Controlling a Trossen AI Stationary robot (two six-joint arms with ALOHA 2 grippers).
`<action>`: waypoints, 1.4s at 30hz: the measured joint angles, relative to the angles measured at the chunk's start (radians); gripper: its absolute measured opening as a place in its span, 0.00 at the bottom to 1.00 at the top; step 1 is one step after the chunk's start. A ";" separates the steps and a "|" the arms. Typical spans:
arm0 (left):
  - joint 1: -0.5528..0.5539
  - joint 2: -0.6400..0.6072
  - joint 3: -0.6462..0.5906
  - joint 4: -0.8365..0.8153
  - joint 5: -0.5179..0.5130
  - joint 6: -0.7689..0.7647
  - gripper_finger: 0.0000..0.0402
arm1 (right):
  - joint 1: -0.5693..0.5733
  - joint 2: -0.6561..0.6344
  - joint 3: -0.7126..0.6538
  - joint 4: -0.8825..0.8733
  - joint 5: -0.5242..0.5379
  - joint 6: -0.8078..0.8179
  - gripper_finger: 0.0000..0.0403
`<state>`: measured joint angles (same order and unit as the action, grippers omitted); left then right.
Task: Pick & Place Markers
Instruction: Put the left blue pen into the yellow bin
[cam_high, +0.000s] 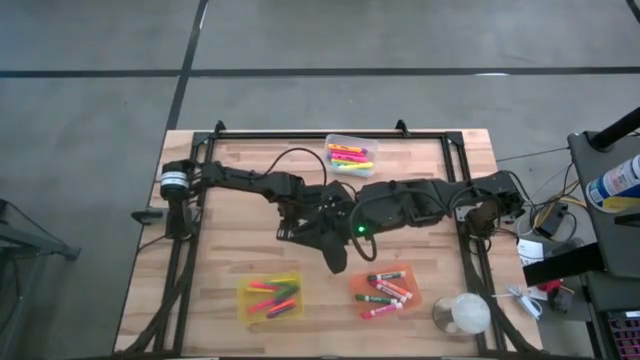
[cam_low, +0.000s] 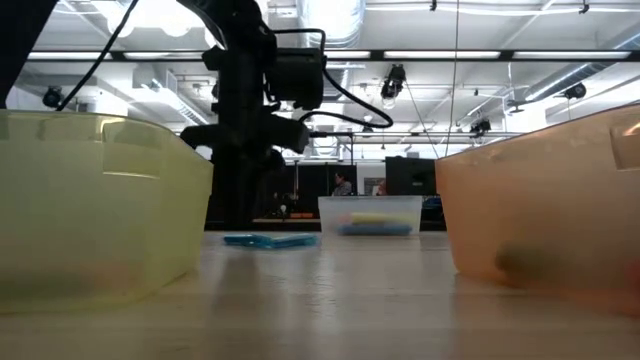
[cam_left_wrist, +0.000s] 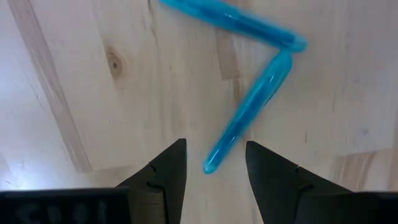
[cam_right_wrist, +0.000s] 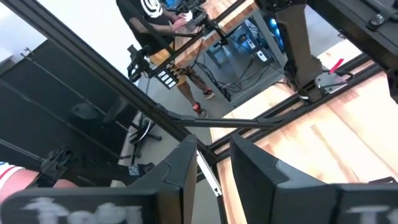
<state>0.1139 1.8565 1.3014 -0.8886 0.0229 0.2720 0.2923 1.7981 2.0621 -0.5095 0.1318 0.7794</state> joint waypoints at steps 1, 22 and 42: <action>0.001 0.000 0.000 -0.002 0.000 0.008 0.39 | 0.000 0.000 0.000 0.000 0.000 -0.003 0.22; 0.002 0.013 -0.080 0.088 0.025 0.105 0.39 | 0.004 0.001 0.000 -0.010 -0.001 -0.059 0.19; 0.002 0.014 -0.094 0.112 0.082 0.038 0.13 | 0.002 0.001 -0.001 -0.011 0.000 -0.103 0.19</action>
<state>0.1162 1.8702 1.2078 -0.7768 0.1045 0.3101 0.2943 1.7988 2.0609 -0.5200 0.1314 0.6768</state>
